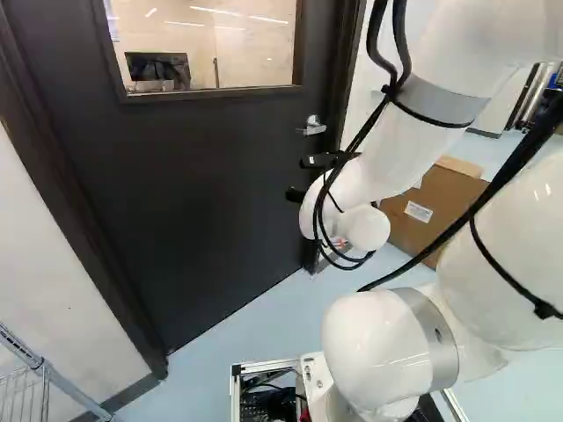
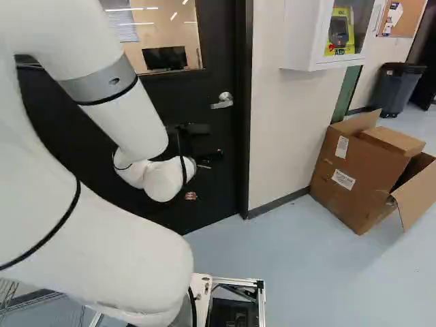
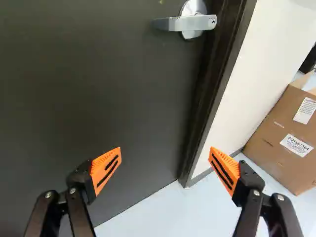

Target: Open the door and move inside

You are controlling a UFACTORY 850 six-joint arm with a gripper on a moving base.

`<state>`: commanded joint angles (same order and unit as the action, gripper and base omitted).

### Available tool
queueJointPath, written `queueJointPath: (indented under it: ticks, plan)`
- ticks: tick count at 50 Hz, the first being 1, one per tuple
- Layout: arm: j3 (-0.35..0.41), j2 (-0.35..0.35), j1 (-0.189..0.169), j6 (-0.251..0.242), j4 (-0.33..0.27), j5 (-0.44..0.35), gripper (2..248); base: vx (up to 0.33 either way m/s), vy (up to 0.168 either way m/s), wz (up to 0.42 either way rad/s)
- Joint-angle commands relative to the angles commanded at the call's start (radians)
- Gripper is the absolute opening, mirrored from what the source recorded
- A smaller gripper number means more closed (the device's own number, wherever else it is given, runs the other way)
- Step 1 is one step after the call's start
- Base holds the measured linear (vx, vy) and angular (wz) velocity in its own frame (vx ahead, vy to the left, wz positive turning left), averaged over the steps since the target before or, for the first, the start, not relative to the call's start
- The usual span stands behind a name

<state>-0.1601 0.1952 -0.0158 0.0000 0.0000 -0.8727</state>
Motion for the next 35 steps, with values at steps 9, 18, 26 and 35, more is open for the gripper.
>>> queueJointPath:
  ticks: [9, 18, 26, 35]
  plan:
    - [-0.03, -0.033, -0.005, 0.0, 0.0, 0.0, 247, 0.0, 0.0, 0.0]
    - [-0.058, -0.045, -0.011, 0.0, 0.0, 0.0, 247, 0.0, 0.0, 0.0]
    - [-0.083, -0.05, -0.017, 0.0, 0.0, 0.0, 247, 0.0, 0.0, 0.0]
    - [-0.111, -0.056, -0.025, 0.0, 0.0, 0.0, 247, 0.0, 0.0, 0.0]
